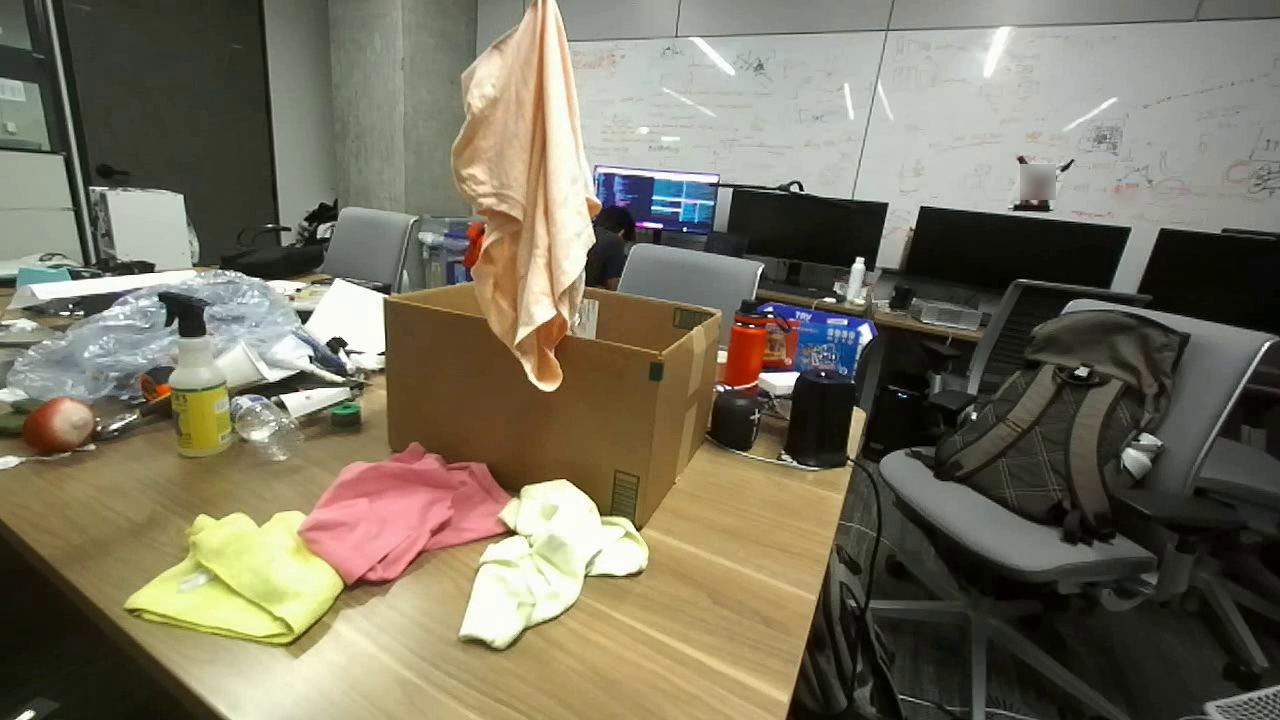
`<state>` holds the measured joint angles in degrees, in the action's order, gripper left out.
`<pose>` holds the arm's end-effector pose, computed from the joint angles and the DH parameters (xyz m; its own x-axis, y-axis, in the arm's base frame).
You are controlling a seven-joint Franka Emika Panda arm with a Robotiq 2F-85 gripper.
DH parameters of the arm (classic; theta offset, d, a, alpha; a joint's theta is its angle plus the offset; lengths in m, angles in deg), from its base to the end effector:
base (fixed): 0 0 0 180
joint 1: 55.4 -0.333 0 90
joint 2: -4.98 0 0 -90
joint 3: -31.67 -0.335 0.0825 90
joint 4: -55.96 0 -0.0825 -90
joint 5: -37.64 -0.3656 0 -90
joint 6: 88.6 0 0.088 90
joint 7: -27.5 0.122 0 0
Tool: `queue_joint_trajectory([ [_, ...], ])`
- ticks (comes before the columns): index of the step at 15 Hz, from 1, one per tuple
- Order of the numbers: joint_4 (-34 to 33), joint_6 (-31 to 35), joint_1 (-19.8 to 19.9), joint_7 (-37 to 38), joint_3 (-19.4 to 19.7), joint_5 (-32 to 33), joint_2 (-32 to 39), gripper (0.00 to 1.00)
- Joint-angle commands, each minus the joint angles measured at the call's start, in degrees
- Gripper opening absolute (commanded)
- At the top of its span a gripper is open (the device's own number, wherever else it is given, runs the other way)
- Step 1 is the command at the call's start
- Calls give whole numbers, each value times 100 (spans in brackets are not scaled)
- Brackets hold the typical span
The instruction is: Place the two t-shirts and two towels inside the brown box
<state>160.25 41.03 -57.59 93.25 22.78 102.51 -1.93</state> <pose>0.5526 0.0792 0.6755 0.4528 -0.0479 0.8903 -0.5344 -0.8139 0.2280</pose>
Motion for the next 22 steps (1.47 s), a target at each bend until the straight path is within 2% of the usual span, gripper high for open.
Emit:
queue_joint_trajectory([
  [1, -994, -230, -169, -391, -11, 116, 795, 0],
  [8, -2709, -665, -589, -1026, 100, 171, 2095, 0],
  [9, -2976, -729, -512, -1123, 1, 159, 2252, 0],
  [13, -3941, -905, -578, -1423, 51, 147, 2778, 0],
  [14, -4143, -886, -753, -1511, 278, 87, 2873, 0],
  [15, -4383, -909, -584, -1587, 117, 143, 2991, 0],
  [18, -5103, -972, -572, -1834, 201, 92, 3351, 0],
  [19, -5335, -939, -748, -1935, 504, -25, 3462, 0],
  [22, -5952, -956, -725, -2275, 716, -225, 3869, 0],
])
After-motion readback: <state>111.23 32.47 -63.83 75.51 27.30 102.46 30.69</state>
